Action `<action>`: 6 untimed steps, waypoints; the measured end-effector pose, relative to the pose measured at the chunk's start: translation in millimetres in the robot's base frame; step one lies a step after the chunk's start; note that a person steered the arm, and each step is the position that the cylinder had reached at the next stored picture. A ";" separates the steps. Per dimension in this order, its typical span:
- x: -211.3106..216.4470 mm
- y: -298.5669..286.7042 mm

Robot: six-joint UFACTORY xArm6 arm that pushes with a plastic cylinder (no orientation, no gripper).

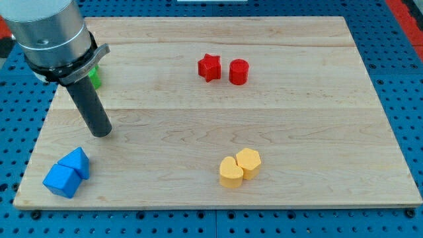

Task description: Slide the yellow heart and yellow hexagon up a bit

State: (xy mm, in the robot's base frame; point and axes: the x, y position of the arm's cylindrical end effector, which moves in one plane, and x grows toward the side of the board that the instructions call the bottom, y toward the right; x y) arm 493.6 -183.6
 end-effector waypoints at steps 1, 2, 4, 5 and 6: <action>0.0 0.0; 0.0 1.0; -14.8 7.2; -29.6 2.6; 21.5 49.8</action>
